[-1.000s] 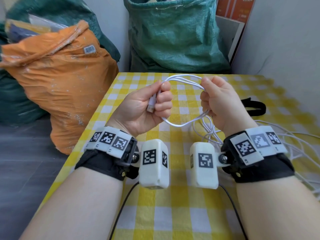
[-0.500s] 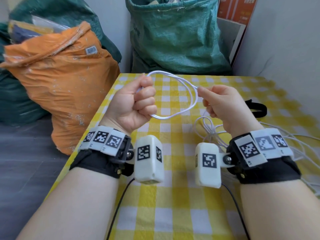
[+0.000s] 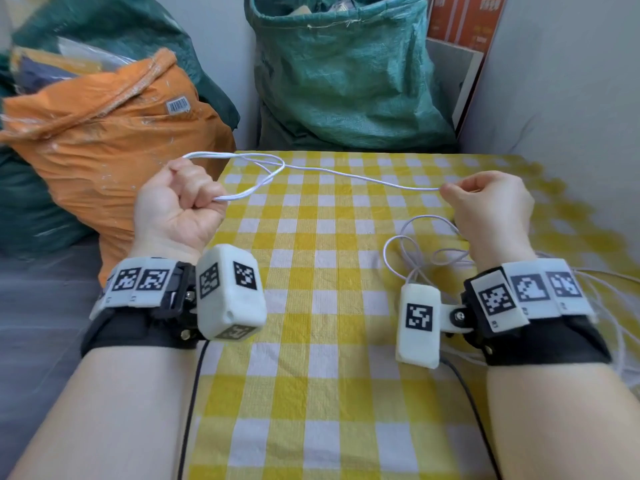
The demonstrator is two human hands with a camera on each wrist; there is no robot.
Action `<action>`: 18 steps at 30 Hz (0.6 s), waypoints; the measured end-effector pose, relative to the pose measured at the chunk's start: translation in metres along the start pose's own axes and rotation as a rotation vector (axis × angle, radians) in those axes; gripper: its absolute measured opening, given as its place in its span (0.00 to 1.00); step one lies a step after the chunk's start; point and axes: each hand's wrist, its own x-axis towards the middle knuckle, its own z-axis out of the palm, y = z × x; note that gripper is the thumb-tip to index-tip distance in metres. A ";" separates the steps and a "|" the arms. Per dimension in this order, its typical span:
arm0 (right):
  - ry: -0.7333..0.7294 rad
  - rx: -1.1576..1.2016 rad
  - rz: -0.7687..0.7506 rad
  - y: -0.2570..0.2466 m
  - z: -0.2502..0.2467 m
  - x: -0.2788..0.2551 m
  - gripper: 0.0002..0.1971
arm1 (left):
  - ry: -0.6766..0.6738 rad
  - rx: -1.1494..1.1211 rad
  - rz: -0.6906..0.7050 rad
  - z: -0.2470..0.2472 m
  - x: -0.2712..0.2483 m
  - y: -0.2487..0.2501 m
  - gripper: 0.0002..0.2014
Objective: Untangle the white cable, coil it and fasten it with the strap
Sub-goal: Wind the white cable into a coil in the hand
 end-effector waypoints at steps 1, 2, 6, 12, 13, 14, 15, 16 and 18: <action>-0.010 -0.023 -0.011 -0.003 0.002 -0.002 0.06 | 0.007 0.082 0.006 0.002 0.000 -0.002 0.15; -0.022 -0.046 -0.036 -0.007 0.004 -0.005 0.05 | 0.009 0.175 0.012 0.004 0.000 -0.006 0.18; -0.161 -0.093 -0.201 -0.019 0.010 -0.013 0.05 | -0.100 0.483 -0.021 0.017 -0.005 -0.022 0.15; -0.677 -0.102 -0.384 -0.042 0.004 -0.035 0.09 | -0.283 0.857 -0.098 0.030 -0.018 -0.044 0.14; -0.726 -0.086 -0.398 -0.046 0.003 -0.038 0.10 | -0.299 0.901 -0.121 0.031 -0.020 -0.048 0.14; -0.762 -0.051 -0.409 -0.048 0.002 -0.040 0.10 | -0.317 0.946 -0.151 0.032 -0.022 -0.051 0.14; -0.788 0.000 -0.417 -0.050 0.002 -0.042 0.10 | -0.331 0.990 -0.180 0.033 -0.024 -0.055 0.14; -0.806 0.065 -0.419 -0.052 0.002 -0.044 0.08 | -0.336 1.033 -0.202 0.034 -0.026 -0.057 0.14; -0.823 0.188 -0.416 -0.054 0.003 -0.044 0.08 | -0.335 1.088 -0.228 0.035 -0.028 -0.062 0.15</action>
